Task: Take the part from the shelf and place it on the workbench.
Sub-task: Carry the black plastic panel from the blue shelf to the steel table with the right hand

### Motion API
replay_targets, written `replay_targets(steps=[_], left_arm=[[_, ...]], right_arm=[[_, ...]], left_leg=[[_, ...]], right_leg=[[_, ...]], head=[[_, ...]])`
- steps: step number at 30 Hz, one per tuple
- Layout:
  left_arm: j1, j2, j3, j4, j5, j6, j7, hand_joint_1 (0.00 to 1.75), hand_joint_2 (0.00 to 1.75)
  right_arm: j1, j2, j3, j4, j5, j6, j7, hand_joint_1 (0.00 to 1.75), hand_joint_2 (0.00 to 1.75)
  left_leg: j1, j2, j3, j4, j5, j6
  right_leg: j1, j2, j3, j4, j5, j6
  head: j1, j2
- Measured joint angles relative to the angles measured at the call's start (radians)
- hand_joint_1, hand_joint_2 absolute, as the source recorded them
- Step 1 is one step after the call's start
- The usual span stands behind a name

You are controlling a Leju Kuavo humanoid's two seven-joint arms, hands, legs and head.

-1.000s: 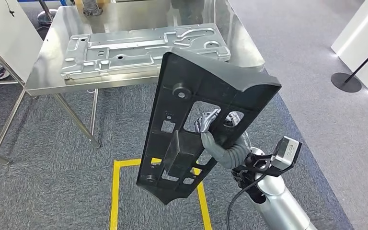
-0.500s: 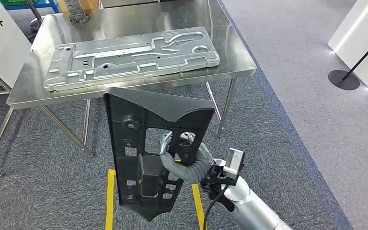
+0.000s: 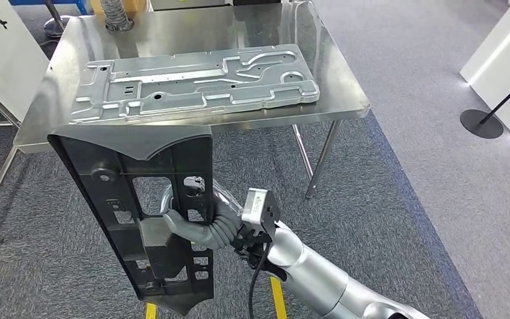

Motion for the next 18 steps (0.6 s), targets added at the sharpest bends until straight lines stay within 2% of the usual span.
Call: replay_targets(steps=[1, 2, 5, 7, 8, 10, 11, 12, 13, 15, 16, 17, 18], left_arm=[[0.000, 0.000, 0.000, 0.000, 0.000, -0.001, 0.000, 0.00, 1.75], [0.000, 0.000, 0.000, 0.000, 0.000, -0.001, -0.001, 0.00, 1.75], [0.000, 0.002, 0.000, 0.000, 0.000, -0.002, -0.002, 0.00, 1.75], [-0.001, 0.003, 0.000, 0.000, 0.000, -0.003, -0.002, 0.00, 1.75], [-0.001, 0.004, 0.000, 0.000, 0.001, -0.003, -0.003, 0.00, 1.75], [0.001, 0.005, 0.000, 0.000, 0.003, -0.004, -0.006, 0.00, 1.75], [0.004, 0.006, 0.000, 0.000, 0.005, -0.004, -0.007, 0.00, 1.75], [0.007, 0.007, 0.000, 0.000, 0.006, -0.004, -0.008, 0.00, 1.75], [0.010, 0.008, 0.000, 0.000, 0.008, -0.004, -0.009, 0.00, 1.75], [0.013, 0.009, 0.000, 0.000, 0.011, -0.004, -0.009, 0.00, 1.75], [0.013, 0.009, 0.000, 0.000, 0.011, -0.004, -0.009, 0.00, 1.75], [0.012, 0.009, 0.000, 0.000, 0.011, -0.005, -0.009, 0.00, 1.75], [0.012, 0.010, 0.000, 0.000, 0.012, -0.005, -0.009, 0.00, 1.75]], right_arm=[[-0.008, 0.003, 0.002, 0.012, -0.001, -0.002, -0.007, 1.75, 1.75], [-0.015, 0.006, 0.004, 0.023, -0.002, -0.003, -0.012, 1.75, 1.75], [-0.029, 0.016, 0.005, 0.053, -0.004, -0.006, -0.019, 1.75, 1.75], [-0.039, 0.025, 0.006, 0.075, -0.004, -0.006, -0.028, 1.75, 1.75], [-0.043, 0.030, 0.006, 0.086, -0.003, -0.004, -0.037, 1.75, 1.75], [-0.044, 0.034, 0.006, 0.109, -0.001, 0.003, -0.056, 1.75, 1.75], [-0.040, 0.034, 0.006, 0.117, 0.000, 0.007, -0.063, 1.75, 1.75], [-0.034, 0.031, 0.007, 0.122, 0.001, 0.010, -0.068, 1.75, 1.75], [-0.030, 0.028, 0.008, 0.126, 0.002, 0.012, -0.071, 1.75, 1.75], [-0.025, 0.022, 0.011, 0.129, 0.002, 0.012, -0.075, 1.75, 1.75], [-0.026, 0.020, 0.012, 0.130, 0.002, 0.012, -0.076, 1.75, 1.75], [-0.026, 0.018, 0.012, 0.131, 0.002, 0.012, -0.077, 1.75, 1.75], [-0.026, 0.016, 0.012, 0.133, 0.002, 0.012, -0.077, 1.75, 1.75]], left_leg=[[-0.001, -0.002, 0.006, 0.000, -0.006, -0.004], [-0.003, -0.002, 0.010, -0.001, -0.011, -0.009], [-0.001, 0.001, 0.016, -0.006, -0.019, -0.025], [0.000, 0.003, 0.008, 0.025, -0.039, -0.034], [0.002, 0.004, -0.014, 0.072, -0.060, -0.039], [0.006, 0.005, -0.091, 0.207, -0.109, -0.048], [0.008, 0.006, -0.129, 0.261, -0.119, -0.052], [0.011, 0.006, -0.151, 0.282, -0.110, -0.055], [0.014, 0.006, -0.155, 0.264, -0.080, -0.058], [0.020, 0.007, -0.117, 0.143, 0.008, -0.062], [0.020, 0.008, -0.091, 0.080, 0.037, -0.062], [0.019, 0.008, -0.074, 0.039, 0.051, -0.057], [0.017, 0.007, -0.066, 0.022, 0.049, -0.050]], right_leg=[[0.003, 0.000, 0.023, -0.060, 0.025, -0.006], [0.005, 0.000, 0.037, -0.095, 0.034, -0.011], [0.005, 0.003, 0.049, -0.119, 0.028, -0.021], [-0.002, 0.003, 0.066, -0.134, 0.026, -0.029], [-0.005, 0.002, 0.075, -0.140, 0.024, -0.033], [-0.005, 0.001, 0.086, -0.142, 0.017, -0.036], [-0.005, 0.001, 0.090, -0.141, 0.012, -0.036], [-0.006, 0.002, 0.095, -0.141, 0.007, -0.035], [-0.006, 0.003, 0.101, -0.140, 0.001, -0.032], [-0.009, 0.004, 0.116, -0.135, -0.014, -0.024], [-0.007, 0.005, 0.121, -0.130, -0.023, -0.017], [-0.006, 0.005, 0.123, -0.127, -0.029, -0.011], [-0.004, 0.006, 0.124, -0.125, -0.034, -0.005]], head=[[-0.001, 0.000], [-0.002, 0.000], [-0.003, 0.000], [-0.008, 0.000], [-0.011, 0.000], [-0.014, 0.000], [-0.014, 0.000], [-0.014, 0.000], [-0.014, 0.000], [-0.014, 0.000], [-0.015, 0.000], [-0.015, 0.000], [-0.015, 0.000]])
